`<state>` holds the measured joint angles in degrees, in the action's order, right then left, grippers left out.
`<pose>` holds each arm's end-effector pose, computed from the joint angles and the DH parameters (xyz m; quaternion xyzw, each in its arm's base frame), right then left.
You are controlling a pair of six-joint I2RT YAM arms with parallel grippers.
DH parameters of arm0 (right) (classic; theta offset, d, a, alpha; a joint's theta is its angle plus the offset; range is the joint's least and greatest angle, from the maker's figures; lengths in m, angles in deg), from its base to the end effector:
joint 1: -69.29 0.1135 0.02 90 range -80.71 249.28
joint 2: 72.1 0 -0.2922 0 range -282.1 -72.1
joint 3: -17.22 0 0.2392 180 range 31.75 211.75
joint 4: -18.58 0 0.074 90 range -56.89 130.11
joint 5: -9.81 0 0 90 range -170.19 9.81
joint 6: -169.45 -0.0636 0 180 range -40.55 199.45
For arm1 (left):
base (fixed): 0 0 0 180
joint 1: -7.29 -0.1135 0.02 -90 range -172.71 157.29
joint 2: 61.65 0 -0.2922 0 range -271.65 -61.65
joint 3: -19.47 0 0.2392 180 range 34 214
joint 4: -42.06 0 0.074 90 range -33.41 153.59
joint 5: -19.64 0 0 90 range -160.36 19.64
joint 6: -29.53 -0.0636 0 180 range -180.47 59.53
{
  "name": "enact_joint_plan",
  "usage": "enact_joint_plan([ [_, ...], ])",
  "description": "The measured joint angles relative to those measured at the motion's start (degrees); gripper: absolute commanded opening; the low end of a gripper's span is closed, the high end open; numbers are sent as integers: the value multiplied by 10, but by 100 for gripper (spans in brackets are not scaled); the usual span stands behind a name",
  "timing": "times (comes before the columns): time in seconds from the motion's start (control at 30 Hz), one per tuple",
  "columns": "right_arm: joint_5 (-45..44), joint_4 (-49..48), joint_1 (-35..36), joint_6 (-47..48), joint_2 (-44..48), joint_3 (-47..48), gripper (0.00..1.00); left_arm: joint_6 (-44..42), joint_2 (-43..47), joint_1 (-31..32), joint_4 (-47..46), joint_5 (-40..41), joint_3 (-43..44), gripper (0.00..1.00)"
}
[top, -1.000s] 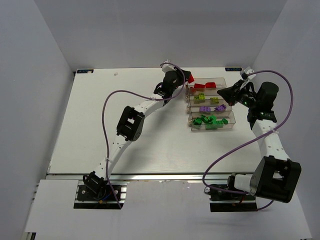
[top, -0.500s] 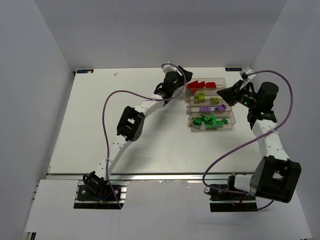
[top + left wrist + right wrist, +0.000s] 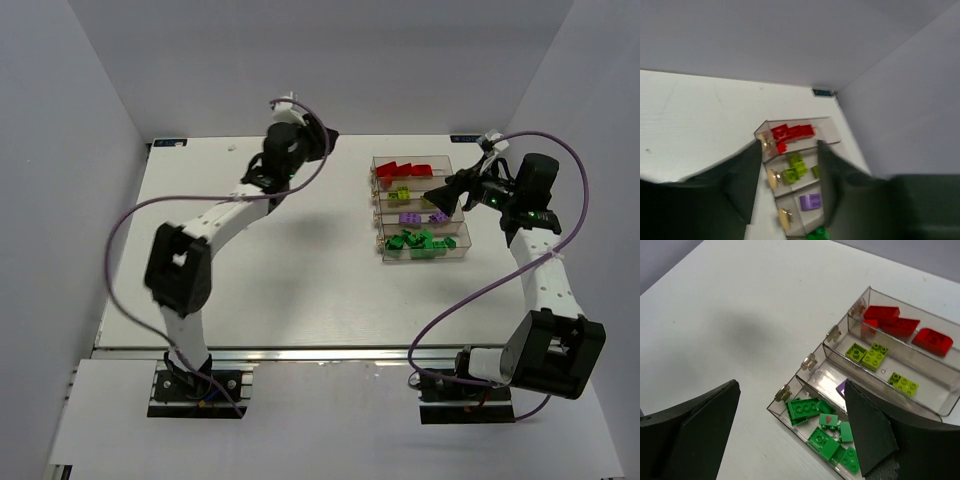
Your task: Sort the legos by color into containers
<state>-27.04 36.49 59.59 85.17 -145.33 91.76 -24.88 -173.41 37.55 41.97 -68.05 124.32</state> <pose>0.2868 0.0026 0.3667 -0.2423 0.7259 0.2837 0.5778 0.4352 -0.2509 0.3398 -0.0481 0.7463 -0.3481 0.5653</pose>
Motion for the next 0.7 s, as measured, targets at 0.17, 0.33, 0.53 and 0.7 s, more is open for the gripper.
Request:
enact_joint_plan([
  [0.17, -62, 68, 0, -3, -13, 24, 90, -26, 239, -27, 22, -3, -158, 98],
  [0.33, -111, 122, 0, 9, -13, 29, 89, -42, 370, -27, 70, -9, -268, 98],
  [0.53, -175, 130, 0, -21, 35, 7, 89, -48, 457, -27, 149, 3, -347, 98],
  [0.7, -204, 131, 0, -44, 57, 5, 89, -57, 487, -27, 176, 12, -348, 98],
])
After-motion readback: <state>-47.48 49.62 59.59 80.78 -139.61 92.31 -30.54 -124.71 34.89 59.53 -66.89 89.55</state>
